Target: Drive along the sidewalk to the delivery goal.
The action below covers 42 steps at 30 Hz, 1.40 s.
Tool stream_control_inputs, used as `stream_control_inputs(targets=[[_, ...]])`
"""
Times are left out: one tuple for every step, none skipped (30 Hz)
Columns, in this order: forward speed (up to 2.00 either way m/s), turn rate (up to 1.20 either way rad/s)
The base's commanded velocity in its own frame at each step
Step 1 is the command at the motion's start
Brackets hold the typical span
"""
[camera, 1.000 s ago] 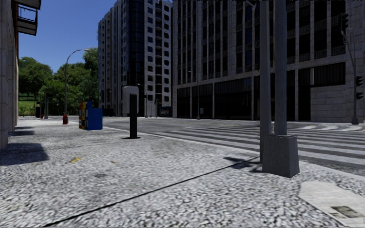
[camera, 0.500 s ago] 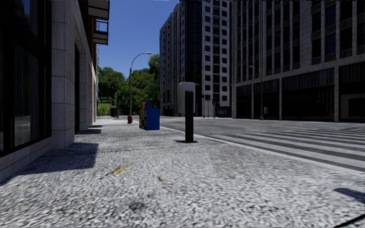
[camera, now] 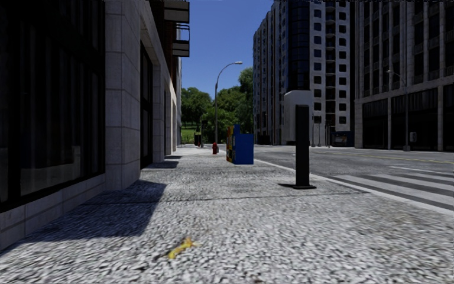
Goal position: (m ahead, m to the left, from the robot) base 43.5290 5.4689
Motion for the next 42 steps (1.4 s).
stream_control_inputs(targets=[[2.0,0.54],[2.0,0.54],[2.0,0.54],[2.0,0.54],[2.0,0.54],[2.0,0.53],[2.0,0.0],[2.0,0.0],[2.0,0.0],[2.0,0.0],[2.0,0.0],[2.0,0.0],[2.0,0.0],[2.0,0.0],[2.0,0.0],[2.0,0.0],[2.0,0.0],[2.0,0.0],[2.0,0.0],[2.0,0.0],[2.0,0.0],[2.0,0.0],[2.0,0.0],[2.0,0.0],[2.0,0.0],[2.0,0.0],[2.0,0.0],[2.0,0.0],[2.0,0.0],[2.0,0.0],[2.0,0.0],[2.0,0.0],[2.0,0.0],[2.0,0.0],[2.0,0.0],[2.0,0.0],[2.0,0.0],[2.0,0.0],[2.0,0.0],[2.0,0.0],[2.0,0.0],[2.0,0.0]])
